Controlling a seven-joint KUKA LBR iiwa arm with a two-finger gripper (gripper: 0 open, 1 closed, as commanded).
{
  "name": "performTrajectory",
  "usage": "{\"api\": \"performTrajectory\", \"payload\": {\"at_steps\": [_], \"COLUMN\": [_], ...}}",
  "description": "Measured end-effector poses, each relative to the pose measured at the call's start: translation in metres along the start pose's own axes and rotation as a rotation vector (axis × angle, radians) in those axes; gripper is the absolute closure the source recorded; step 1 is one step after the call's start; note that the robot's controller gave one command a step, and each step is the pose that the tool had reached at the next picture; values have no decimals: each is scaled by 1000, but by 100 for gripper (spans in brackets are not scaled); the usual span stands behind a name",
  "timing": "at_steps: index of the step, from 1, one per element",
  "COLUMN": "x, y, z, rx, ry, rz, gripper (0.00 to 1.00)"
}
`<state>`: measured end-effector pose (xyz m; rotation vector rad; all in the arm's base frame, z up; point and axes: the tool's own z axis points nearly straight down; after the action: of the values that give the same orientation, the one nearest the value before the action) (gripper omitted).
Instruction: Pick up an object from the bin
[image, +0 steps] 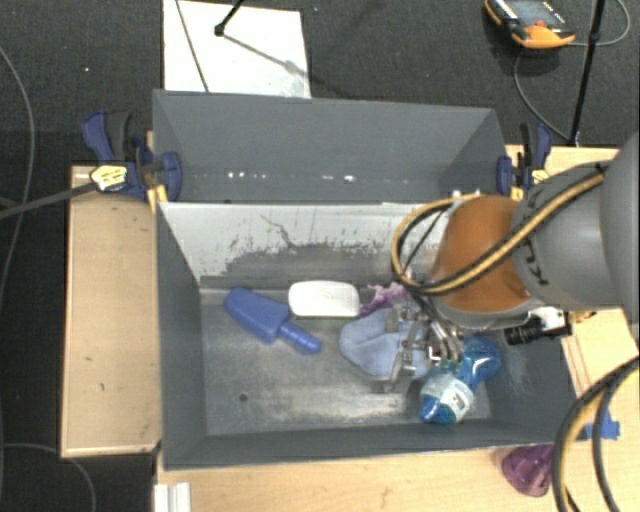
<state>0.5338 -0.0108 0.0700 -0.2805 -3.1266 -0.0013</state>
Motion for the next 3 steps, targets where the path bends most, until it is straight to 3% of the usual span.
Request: {"api": "performTrajectory", "payload": {"at_steps": [1, 3], "x": [3, 5], "y": [10, 9], "z": [0, -9], "rx": [-3, -2], "ry": [-7, -2], "rz": [124, 123], "gripper": [100, 100]}}
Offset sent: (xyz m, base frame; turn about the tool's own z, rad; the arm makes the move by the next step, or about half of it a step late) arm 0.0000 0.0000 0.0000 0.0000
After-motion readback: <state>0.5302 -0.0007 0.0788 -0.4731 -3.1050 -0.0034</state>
